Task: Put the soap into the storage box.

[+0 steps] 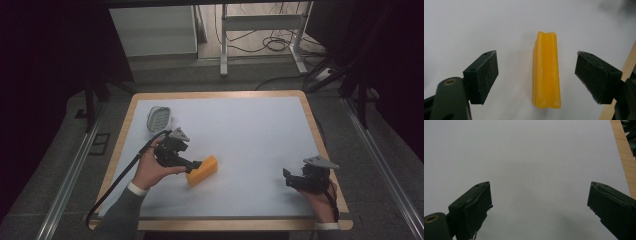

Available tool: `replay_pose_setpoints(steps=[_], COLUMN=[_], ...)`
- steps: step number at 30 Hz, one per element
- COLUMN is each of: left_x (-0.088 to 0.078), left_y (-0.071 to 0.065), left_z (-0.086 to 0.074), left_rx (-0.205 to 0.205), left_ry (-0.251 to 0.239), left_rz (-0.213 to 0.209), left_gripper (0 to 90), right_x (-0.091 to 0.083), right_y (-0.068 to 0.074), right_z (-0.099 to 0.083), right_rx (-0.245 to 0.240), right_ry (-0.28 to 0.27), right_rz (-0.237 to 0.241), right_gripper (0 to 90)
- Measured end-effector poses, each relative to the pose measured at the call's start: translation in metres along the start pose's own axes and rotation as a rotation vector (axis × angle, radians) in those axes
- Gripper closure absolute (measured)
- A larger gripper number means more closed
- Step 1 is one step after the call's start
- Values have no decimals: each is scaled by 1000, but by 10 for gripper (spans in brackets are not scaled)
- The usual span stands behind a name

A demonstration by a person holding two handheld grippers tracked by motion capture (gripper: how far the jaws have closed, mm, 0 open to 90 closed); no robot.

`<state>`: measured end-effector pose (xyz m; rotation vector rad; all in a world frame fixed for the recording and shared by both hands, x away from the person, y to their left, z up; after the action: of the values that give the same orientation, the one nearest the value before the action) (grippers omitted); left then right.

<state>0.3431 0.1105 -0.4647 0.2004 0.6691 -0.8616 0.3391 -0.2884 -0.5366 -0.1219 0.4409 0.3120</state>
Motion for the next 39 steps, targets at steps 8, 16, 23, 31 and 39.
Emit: replay_pose_setpoints(steps=[8,16,23,31,39], left_x=[23,41,56,64,71], left_y=[-7,-11,-12,-14,-16], left_z=[-9,-16,-22,-28,-33], left_rx=[9,18,8,13,22], left_ry=[72,120,157,194,222], left_rz=[-12,-17,-9,9,12], left_gripper=[220,246,292,369,549], right_x=[1,2,2,2,3], right_y=[1,0,0,-1,-1], right_z=[-1,-2,-3,-4,-5], right_rx=[-1,-4,-2,-4,-2], right_ry=[8,12,16,21,31], right_rz=[-1,-3,2,-5,-11], right_gripper=[54,54,54,54,54])
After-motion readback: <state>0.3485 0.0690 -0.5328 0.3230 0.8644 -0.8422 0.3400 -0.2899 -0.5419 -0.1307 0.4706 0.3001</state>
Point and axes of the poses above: each handheld gripper's, and its own axes: x roughly forward along the jaws, z roughly out of its top, y roughly to its left, the point moved 4 cm from there along x, roughly forward along the jaws, and after that the axes turned 12 degrees about -y, right-handed, at the moved point
